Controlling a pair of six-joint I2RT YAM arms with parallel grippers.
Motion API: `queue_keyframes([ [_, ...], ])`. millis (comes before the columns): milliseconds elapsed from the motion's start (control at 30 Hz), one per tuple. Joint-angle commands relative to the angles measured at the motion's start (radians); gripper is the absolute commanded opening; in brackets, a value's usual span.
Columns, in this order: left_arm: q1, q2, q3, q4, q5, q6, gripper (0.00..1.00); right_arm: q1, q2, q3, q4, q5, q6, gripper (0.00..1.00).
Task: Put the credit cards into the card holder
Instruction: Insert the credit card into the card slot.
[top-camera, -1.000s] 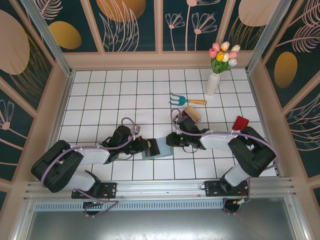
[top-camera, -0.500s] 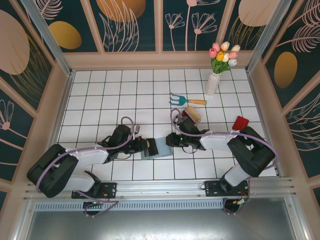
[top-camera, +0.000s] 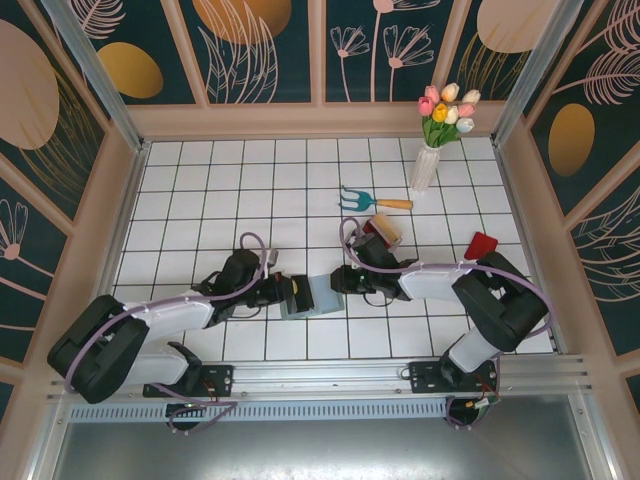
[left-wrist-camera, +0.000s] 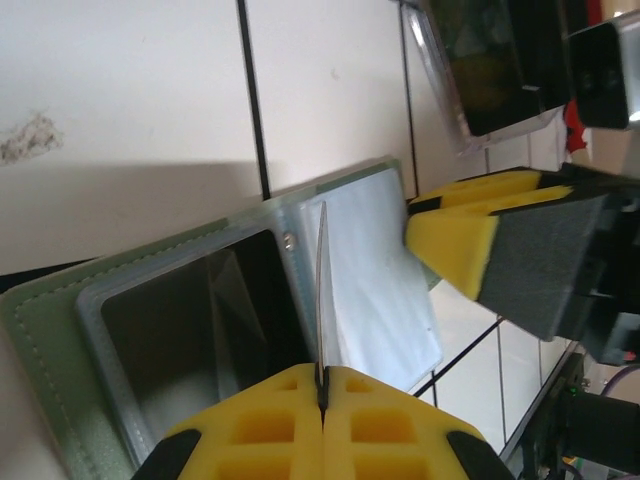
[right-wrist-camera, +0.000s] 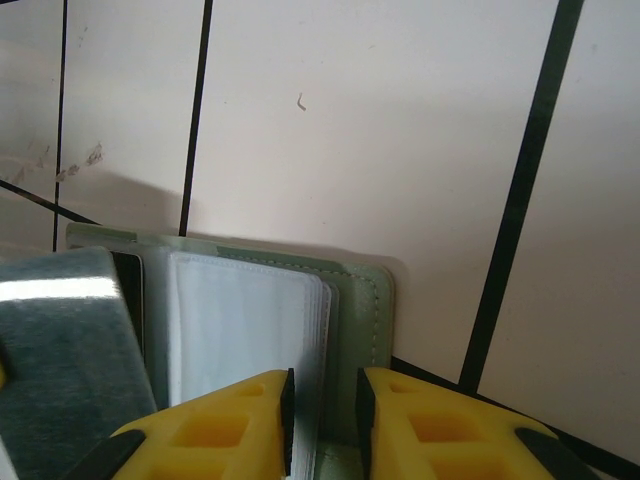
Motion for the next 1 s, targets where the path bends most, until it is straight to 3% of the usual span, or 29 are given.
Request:
queue_keyframes([
  [0,-0.006,-0.031,0.017,-0.055,-0.031,0.01,0.0,0.013,0.036,-0.015,-0.044,0.004,0.014,0.26],
  [167,-0.006,-0.008,0.014,-0.049,-0.02,0.015,0.0,0.013,0.036,-0.013,-0.046,0.004,0.014,0.26],
  [467,-0.006,0.053,-0.036,0.169,0.053,-0.099,0.0,0.014,0.047,-0.008,-0.046,0.004,0.011,0.26],
  [800,-0.006,0.131,-0.03,0.147,0.029,-0.151,0.0,0.02,0.057,-0.001,-0.057,0.015,0.011,0.25],
  [967,-0.006,0.068,-0.044,0.148,0.017,-0.239,0.0,0.025,0.064,0.006,-0.08,0.039,0.008,0.21],
])
